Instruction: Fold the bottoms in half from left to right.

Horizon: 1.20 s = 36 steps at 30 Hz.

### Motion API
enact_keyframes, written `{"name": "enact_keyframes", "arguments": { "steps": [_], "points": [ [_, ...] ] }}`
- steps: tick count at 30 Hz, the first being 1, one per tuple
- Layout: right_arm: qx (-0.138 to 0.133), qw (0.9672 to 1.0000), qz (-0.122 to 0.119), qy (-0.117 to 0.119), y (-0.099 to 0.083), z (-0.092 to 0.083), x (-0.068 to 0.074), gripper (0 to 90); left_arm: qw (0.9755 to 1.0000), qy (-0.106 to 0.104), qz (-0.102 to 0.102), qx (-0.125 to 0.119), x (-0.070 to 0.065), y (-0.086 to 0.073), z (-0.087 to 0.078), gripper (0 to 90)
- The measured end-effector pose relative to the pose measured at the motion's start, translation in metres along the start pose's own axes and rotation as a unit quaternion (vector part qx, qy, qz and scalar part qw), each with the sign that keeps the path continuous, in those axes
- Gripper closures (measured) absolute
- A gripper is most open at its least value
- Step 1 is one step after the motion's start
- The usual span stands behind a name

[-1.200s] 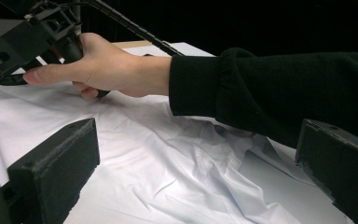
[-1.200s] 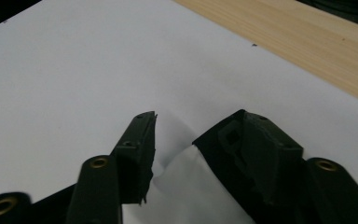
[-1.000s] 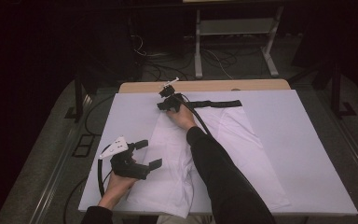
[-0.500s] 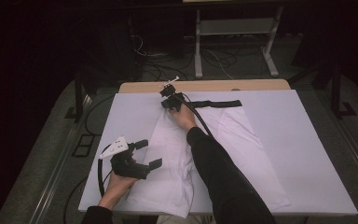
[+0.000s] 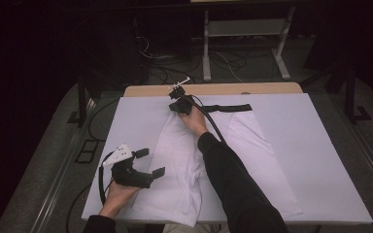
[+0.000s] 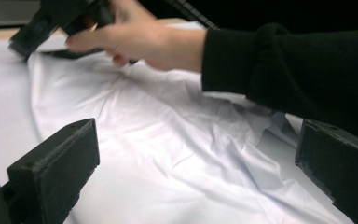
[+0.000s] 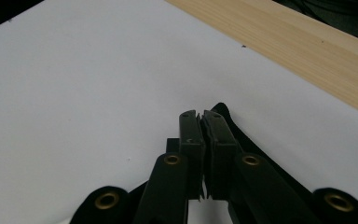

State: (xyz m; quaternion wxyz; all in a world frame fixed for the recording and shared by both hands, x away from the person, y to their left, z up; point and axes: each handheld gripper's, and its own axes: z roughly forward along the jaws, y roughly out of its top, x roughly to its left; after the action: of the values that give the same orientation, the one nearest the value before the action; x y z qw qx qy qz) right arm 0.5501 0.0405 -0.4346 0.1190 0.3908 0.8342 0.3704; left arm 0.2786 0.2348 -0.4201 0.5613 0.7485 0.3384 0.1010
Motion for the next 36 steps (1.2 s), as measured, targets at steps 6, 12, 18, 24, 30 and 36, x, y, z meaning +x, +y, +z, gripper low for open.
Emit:
{"name": "enact_keyframes", "arguments": {
  "steps": [6,12,18,24,30,36],
  "points": [
    [-0.007,0.9999,-0.006,0.008,-0.002,-0.007,0.001,85.7,0.9995,0.018,-0.018,0.021,0.003,0.001,-0.006,0.0],
    [-0.007,0.9998,-0.009,0.015,-0.007,-0.009,0.002,85.7,0.9988,0.021,-0.022,0.04,0.003,0.0,-0.014,0.0],
    [-0.015,0.9996,-0.011,0.02,-0.009,-0.016,0.002,85.7,0.9975,0.032,-0.019,0.061,0.004,-0.003,-0.024,0.0],
    [-0.023,0.9994,-0.007,0.023,-0.011,-0.021,-0.001,85.7,0.9964,0.04,-0.023,0.071,0.007,-0.007,-0.033,0.0],
    [-0.027,0.9993,0.001,0.027,-0.013,-0.024,-0.006,85.7,0.9952,0.045,-0.021,0.084,0.008,-0.01,-0.04,0.0],
    [-0.029,0.9992,0.001,0.026,-0.013,-0.025,-0.006,85.7,0.9939,0.042,-0.022,0.1,0.007,-0.013,-0.046,0.0]
  ]
}}
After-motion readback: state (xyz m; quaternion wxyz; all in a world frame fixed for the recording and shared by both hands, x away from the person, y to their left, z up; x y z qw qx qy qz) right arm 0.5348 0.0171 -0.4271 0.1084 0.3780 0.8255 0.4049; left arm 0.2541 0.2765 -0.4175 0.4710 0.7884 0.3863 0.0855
